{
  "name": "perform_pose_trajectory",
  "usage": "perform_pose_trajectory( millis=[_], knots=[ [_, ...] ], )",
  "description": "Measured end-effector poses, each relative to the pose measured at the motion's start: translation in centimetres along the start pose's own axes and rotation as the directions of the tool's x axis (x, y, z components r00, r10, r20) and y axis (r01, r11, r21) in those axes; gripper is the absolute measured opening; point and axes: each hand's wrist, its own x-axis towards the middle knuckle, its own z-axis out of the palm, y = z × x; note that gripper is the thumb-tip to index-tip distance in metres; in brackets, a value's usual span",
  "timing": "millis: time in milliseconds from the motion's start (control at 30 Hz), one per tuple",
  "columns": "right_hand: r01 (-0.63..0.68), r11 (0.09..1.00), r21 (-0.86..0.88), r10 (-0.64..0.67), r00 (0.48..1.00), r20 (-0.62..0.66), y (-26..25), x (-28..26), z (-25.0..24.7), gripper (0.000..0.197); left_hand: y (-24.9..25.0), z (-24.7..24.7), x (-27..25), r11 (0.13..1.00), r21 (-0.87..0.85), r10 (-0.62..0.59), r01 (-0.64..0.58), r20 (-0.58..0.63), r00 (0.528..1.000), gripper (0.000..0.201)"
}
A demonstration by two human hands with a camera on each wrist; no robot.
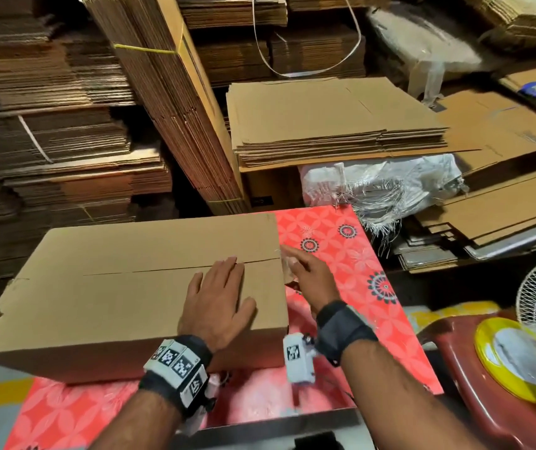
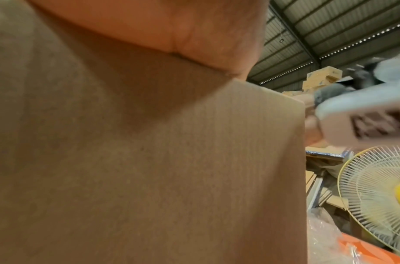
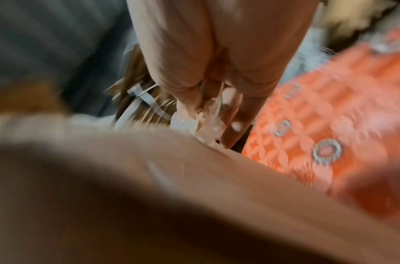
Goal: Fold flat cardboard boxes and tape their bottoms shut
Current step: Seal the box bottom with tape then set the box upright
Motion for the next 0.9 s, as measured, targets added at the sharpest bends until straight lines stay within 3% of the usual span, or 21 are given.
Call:
perform_pose_trajectory(
  millis=[100,233,367,467,533,600,700,767,833,900],
  knots=[
    [-0.269,0.871,0.410,0.272,0.961,0.052,0.2,0.5,-0.4,0.029,0.1,-0.1,-0.1,1.000,-0.006,0.007,-0.007,-0.006,1.000,0.088],
    [-0.315,0.799,0.512,0.293,0.948,0.127,0.5,0.1,-0.5,0.029,0.1,0.0,0.0,1.000,-0.011,0.013,-0.013,-0.017,1.000,0.086],
    [-0.259,0.867,0.425,0.233,0.966,0.113,-0.5,0.4,-0.1,0.029,0.2,0.0,0.1,1.000,-0.005,0.013,-0.013,-0.015,1.000,0.086],
    [-0.144,0.981,0.127,0.139,0.989,0.051,0.0,0.8,1.0,0.040,0.3,0.0,0.3,1.000,0.009,0.007,-0.007,-0.009,1.000,0.085],
    [-0.103,0.994,0.029,0.103,0.995,0.004,0.8,1.2,1.7,0.040,0.3,0.0,0.3,1.000,0.022,0.002,-0.001,-0.009,1.000,0.085],
    [-0.110,0.993,0.048,0.113,0.992,-0.057,0.7,1.6,1.7,0.030,0.4,0.0,0.2,1.000,0.013,-0.007,0.007,-0.012,1.000,0.085],
    [-0.197,0.930,0.309,0.272,0.936,-0.222,0.7,1.5,-0.7,0.026,0.4,-0.1,0.1,1.000,-0.003,-0.013,0.013,-0.017,1.000,0.087],
    [-0.246,0.873,0.422,0.362,0.906,-0.219,1.6,1.0,-3.4,0.028,0.4,-0.2,0.2,1.000,-0.002,-0.014,0.014,-0.017,1.000,0.088],
    [-0.295,0.886,0.358,0.367,0.918,-0.150,2.3,0.1,-6.0,0.026,0.4,-0.1,0.4,1.000,0.005,-0.010,0.010,-0.016,1.000,0.088],
    [-0.281,0.956,0.088,0.292,0.945,-0.146,3.7,-0.5,-8.2,0.020,0.5,0.0,0.6,1.000,0.012,-0.005,0.005,-0.025,1.000,0.087]
  ],
)
